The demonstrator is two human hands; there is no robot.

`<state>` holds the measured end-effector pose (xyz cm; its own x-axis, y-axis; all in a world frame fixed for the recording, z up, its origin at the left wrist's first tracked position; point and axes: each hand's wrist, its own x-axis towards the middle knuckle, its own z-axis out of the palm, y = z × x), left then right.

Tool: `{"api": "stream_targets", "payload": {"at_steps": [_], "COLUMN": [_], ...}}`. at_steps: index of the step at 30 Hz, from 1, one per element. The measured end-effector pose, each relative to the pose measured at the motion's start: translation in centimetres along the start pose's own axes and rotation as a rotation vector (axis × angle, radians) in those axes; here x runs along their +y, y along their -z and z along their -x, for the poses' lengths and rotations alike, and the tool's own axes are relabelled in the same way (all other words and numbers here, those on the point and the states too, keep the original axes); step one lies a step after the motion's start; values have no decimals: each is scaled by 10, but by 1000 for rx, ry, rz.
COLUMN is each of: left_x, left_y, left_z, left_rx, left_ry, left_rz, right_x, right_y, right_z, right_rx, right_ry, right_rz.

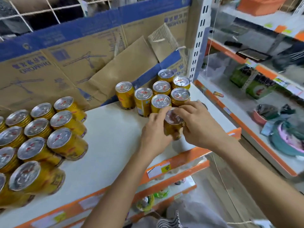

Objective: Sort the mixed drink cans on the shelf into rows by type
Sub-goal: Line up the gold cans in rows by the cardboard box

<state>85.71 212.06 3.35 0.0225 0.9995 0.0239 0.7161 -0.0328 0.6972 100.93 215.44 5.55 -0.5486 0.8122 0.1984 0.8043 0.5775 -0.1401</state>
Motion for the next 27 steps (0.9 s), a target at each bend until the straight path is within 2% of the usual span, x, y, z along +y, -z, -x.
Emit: {"api": "stream_targets", "payload": {"at_steps": [7, 15, 19, 22, 27], "left_x": [-12, -61, -85, -108, -127], "left_y": [-18, 26, 59, 80, 110], "left_z": [15, 60, 91, 118, 160], "left_rx": [153, 272, 390, 454, 451], "left_ry": [105, 151, 226, 235, 221], "left_rz": [205, 146, 117, 117, -5], "right_x": [-12, -79, -118, -145, -184], "right_y": [14, -6, -24, -34, -53], "right_z": [-3, -25, -44, -54, -67], "right_rx": [-68, -262, -273, -350, -448], "right_ry": [84, 136, 201, 189, 306], "right_rz": [-81, -285, -605, -863, -988]}}
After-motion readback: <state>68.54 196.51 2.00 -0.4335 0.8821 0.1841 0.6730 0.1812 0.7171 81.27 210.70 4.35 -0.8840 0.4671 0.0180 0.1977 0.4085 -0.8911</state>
